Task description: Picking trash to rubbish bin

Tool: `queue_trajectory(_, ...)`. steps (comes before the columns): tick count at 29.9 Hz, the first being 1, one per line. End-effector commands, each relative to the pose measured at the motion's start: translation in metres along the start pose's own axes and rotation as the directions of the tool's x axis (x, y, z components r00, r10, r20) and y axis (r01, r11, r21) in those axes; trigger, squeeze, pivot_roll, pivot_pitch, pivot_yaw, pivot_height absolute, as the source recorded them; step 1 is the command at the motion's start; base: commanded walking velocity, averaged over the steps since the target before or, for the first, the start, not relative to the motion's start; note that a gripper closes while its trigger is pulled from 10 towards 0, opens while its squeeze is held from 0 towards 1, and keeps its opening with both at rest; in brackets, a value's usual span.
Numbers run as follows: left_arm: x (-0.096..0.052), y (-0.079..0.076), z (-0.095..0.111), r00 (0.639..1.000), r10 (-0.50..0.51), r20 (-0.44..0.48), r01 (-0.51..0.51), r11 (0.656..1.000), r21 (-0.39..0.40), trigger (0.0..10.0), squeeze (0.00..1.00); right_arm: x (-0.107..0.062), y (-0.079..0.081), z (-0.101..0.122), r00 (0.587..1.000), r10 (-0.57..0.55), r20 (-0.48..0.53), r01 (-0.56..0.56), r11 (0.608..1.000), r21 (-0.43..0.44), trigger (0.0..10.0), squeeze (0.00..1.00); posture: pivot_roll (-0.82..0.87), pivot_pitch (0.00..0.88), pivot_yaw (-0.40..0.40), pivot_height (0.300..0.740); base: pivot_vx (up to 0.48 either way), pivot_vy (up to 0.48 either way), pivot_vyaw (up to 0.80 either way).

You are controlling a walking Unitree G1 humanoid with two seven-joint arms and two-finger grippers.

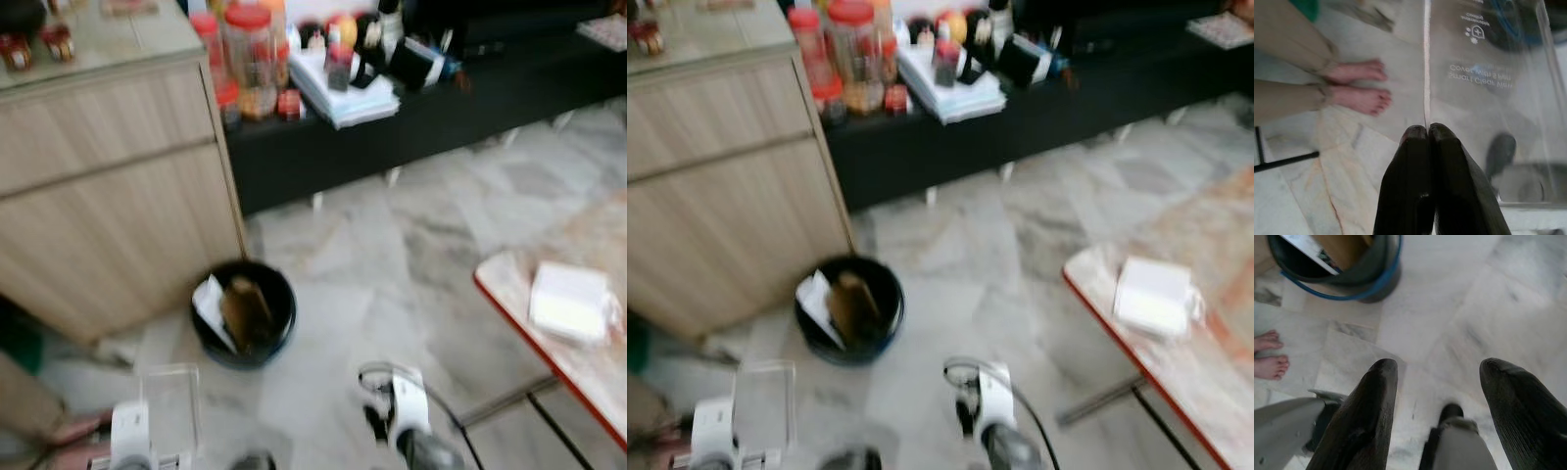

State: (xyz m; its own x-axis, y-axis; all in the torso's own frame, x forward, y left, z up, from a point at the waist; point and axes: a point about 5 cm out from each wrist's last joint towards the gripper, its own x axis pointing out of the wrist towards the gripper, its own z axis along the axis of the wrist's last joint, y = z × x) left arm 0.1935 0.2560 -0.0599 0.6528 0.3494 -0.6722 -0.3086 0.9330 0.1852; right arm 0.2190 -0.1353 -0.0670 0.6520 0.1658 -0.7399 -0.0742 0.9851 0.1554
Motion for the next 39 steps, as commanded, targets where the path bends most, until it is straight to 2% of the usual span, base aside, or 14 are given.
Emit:
queue_trajectory(1,-0.004,-0.003,-0.016,0.999,-0.001,-0.049,0.001,1.000,0.008,10.0,0.00,-0.003,-0.010,-0.006,0.999,-0.027,-0.020,0.027,1.000,0.012,10.0,0.00,0.14,0.196,-0.025,0.740,0.424,0.000,0.00)
queue_trajectory(10,-0.003,-0.006,-0.011,0.999,-0.012,-0.039,0.013,1.000,0.017,10.0,0.00,-0.002,-0.012,-0.001,0.999,-0.041,-0.009,0.041,0.999,0.021,10.0,0.00,0.14,0.170,-0.024,0.740,0.420,0.000,0.00)
queue_trajectory(13,-0.002,-0.008,-0.009,0.999,-0.016,-0.037,0.017,1.000,0.017,10.0,0.00,-0.002,-0.012,0.000,0.999,-0.031,-0.009,0.031,1.000,-0.002,10.0,0.00,0.14,0.160,-0.024,0.740,0.415,0.000,0.00)
queue_trajectory(21,-0.001,-0.013,-0.002,0.999,-0.032,-0.017,0.033,0.998,0.047,10.0,0.00,-0.002,-0.013,0.000,0.999,-0.034,-0.008,0.034,0.999,0.007,10.0,0.00,0.14,0.149,-0.029,0.740,0.391,0.000,0.56)
queue_trajectory(24,0.001,-0.026,0.007,0.995,-0.104,-0.003,0.104,0.991,0.088,10.0,0.00,-0.002,-0.014,0.000,0.999,-0.037,-0.010,0.037,0.999,0.007,10.0,0.00,0.14,0.154,-0.034,0.740,0.000,0.000,0.00)
queue_trajectory(26,0.001,-0.028,0.008,0.994,-0.113,-0.001,0.113,0.988,0.105,10.0,0.00,-0.002,-0.014,0.000,0.999,-0.037,-0.009,0.037,0.999,0.007,10.0,0.00,0.14,0.157,-0.035,0.740,0.000,0.000,0.00)
queue_trajectory(28,0.003,-0.038,0.021,0.987,-0.153,0.039,0.147,0.980,0.136,10.0,0.00,-0.002,-0.015,0.001,0.999,-0.037,-0.007,0.037,0.999,0.008,10.0,0.00,0.14,0.159,-0.036,0.740,0.000,0.000,0.00)
queue_trajectory(34,0.005,-0.052,0.044,0.976,-0.196,0.099,0.181,0.973,0.147,10.0,0.00,-0.002,-0.015,0.004,0.999,-0.035,0.001,0.035,0.999,0.008,10.0,0.00,0.14,0.170,-0.038,0.740,0.000,0.000,0.00)
queue_trajectory(39,0.005,-0.051,0.038,0.978,-0.197,0.070,0.187,0.974,0.132,10.0,0.00,-0.001,-0.014,0.006,0.999,-0.036,0.010,0.036,0.999,0.010,10.0,0.00,0.13,0.176,-0.035,0.740,0.000,0.000,0.00)
